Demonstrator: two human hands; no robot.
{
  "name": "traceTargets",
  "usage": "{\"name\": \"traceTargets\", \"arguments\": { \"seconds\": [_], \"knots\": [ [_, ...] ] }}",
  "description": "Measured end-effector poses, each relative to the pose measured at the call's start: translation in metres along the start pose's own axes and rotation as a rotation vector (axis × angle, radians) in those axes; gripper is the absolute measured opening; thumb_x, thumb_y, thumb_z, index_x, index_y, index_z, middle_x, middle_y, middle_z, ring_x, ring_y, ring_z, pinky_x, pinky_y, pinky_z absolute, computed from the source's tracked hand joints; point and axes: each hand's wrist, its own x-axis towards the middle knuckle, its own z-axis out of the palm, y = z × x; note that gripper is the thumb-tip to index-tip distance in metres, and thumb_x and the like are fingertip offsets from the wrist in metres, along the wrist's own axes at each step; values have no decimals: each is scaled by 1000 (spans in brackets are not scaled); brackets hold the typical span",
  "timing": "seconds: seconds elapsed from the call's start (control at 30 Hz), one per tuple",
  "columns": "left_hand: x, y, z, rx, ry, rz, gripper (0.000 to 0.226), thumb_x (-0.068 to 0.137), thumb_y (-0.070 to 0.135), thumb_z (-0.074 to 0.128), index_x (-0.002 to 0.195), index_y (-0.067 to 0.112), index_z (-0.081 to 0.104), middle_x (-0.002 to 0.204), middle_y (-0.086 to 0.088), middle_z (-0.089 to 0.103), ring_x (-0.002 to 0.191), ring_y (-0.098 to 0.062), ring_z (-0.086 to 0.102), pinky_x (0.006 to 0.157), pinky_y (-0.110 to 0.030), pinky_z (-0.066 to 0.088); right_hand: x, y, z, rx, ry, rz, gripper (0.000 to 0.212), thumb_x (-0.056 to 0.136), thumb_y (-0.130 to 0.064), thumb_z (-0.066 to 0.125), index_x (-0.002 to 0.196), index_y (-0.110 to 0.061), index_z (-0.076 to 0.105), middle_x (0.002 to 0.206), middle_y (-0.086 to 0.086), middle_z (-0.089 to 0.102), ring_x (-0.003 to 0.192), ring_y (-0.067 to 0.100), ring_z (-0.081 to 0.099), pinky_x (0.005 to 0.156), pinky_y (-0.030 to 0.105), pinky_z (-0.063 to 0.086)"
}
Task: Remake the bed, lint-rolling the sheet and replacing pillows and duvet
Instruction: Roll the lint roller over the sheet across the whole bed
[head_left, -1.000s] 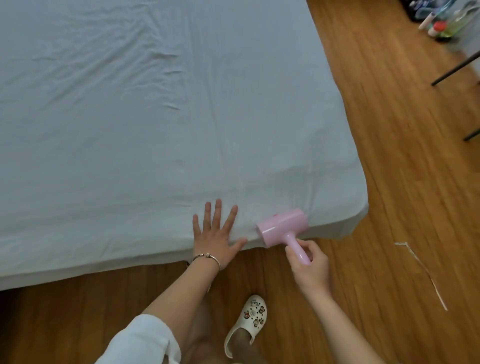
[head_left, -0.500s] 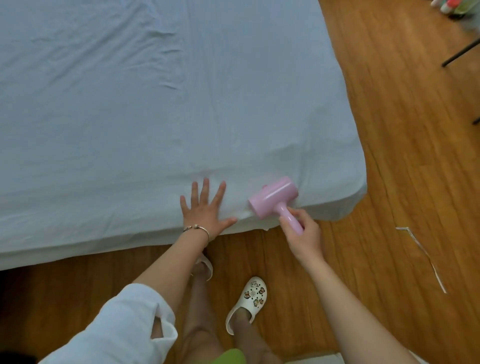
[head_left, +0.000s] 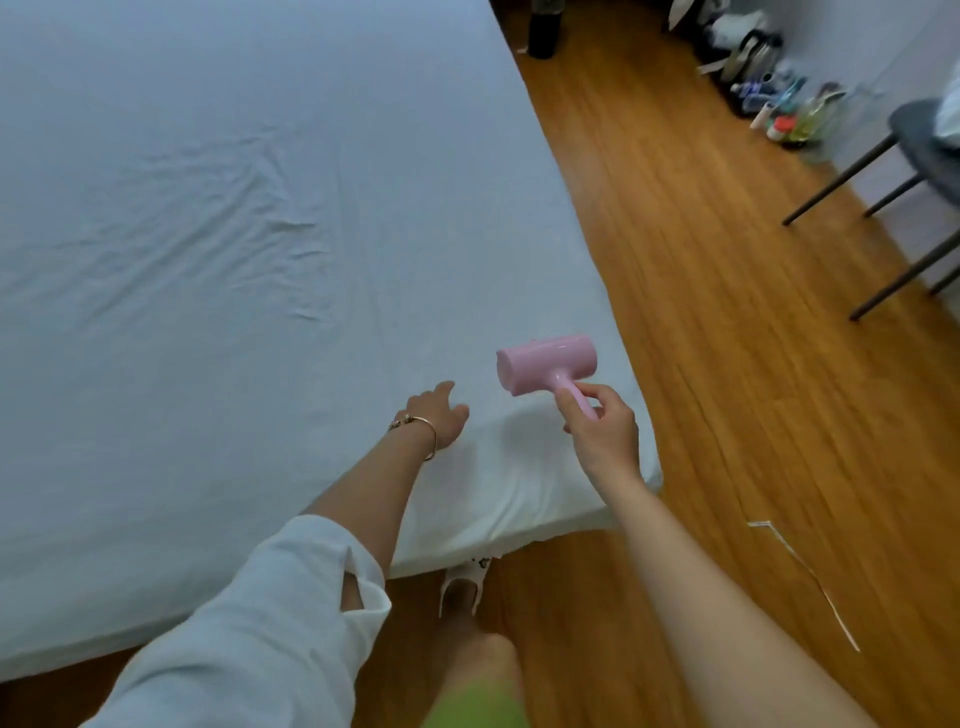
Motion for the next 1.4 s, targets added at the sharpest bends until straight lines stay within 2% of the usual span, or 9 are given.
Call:
{"name": "traceTargets", "arguments": {
  "seconds": [0.13,0.4,0.73,0.83,0.93,1.07,1.2,1.3,1.4],
  "knots": [
    [63,3,-51,40,17,-31,59,99,39,39,152,20,23,154,-11,30,139,-31,30,111,-47,31,73,-49,9,50,15,48,31,87,-55,63,92,-25,63,78,-2,66,73,13,63,59,29,46],
    [230,21,-164,-13,179,-17,59,100,43,34,154,25,14,160,-2,18,147,-22,14,113,-44,28,262,-138,84,-62,-122,60,32,87,-58,60,97,-28,61,91,-4,66,84,14,64,62,28,46],
    [479,46,-324,116,385,-25,57,102,50,13,154,30,4,162,-2,3,149,-23,-3,119,-44,6,518,-269,210,-231,-134,-194,42,91,-57,52,89,-17,65,83,3,67,81,23,61,69,35,48],
    [538,55,-332,158,387,-10,60,97,61,6,152,38,-5,162,4,-11,148,-18,-14,119,-44,-8,587,-310,252,-291,-123,-287,42,94,-49,48,78,-14,64,71,2,58,75,26,57,58,32,40],
    [572,49,-303,223,550,-10,64,91,67,-1,150,43,-7,161,7,-14,147,-14,-18,118,-43,-12,645,-319,290,-287,-54,-276,41,94,-45,46,73,-15,64,73,3,59,75,27,59,57,30,38],
    [592,43,-293,232,609,-6,63,91,66,-1,150,43,-7,161,7,-14,147,-14,-18,117,-42,-15,674,-285,316,-293,-8,-238,37,95,-43,48,83,-13,66,69,0,53,69,27,49,62,28,38],
    [598,40,-288,223,638,5,62,92,65,1,150,43,-7,161,7,-15,147,-14,-18,117,-41,-16,668,-275,319,-297,45,-287,39,94,-38,49,64,-15,42,57,1,28,54,21,30,51,31,29],
    [596,39,-290,221,626,4,62,92,65,1,150,43,-8,161,7,-15,146,-14,-18,117,-42,-15,652,-274,311,-330,37,-271,46,95,-37,49,57,-19,29,55,1,26,53,22,28,48,32,24],
    [594,40,-293,215,601,1,63,92,66,1,150,43,-7,161,7,-15,146,-14,-18,117,-42,-14,628,-261,297,-334,35,-246,46,95,-39,49,59,-17,34,55,0,30,52,19,30,49,30,28]
  ]
}}
